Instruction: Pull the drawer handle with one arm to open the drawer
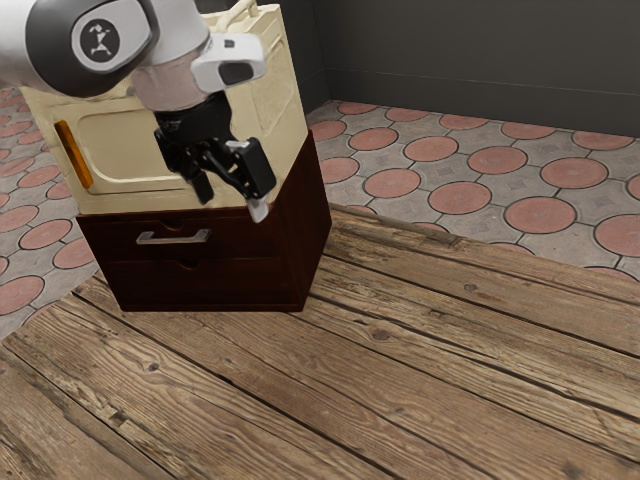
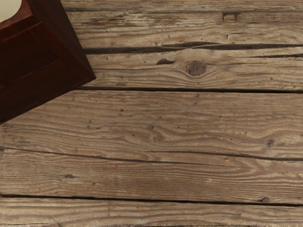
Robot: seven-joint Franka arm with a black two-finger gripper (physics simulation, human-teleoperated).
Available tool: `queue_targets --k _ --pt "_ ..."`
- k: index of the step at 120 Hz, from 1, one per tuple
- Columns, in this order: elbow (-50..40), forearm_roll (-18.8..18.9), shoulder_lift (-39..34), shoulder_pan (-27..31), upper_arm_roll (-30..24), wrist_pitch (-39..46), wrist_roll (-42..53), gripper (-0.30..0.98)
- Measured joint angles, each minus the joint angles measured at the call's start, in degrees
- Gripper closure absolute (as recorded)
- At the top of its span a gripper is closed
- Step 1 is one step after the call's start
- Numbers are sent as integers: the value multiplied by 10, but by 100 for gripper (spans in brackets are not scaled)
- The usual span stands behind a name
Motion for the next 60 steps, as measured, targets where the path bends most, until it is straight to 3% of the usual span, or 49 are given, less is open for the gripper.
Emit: queue_targets --k 31,45,60 --pt "6 6 0 33 -3 -22 -4 0" --pt "135 4 -1 47 -7 -59 -15 0" --pt "166 1 9 40 -6 -85 -86 0"
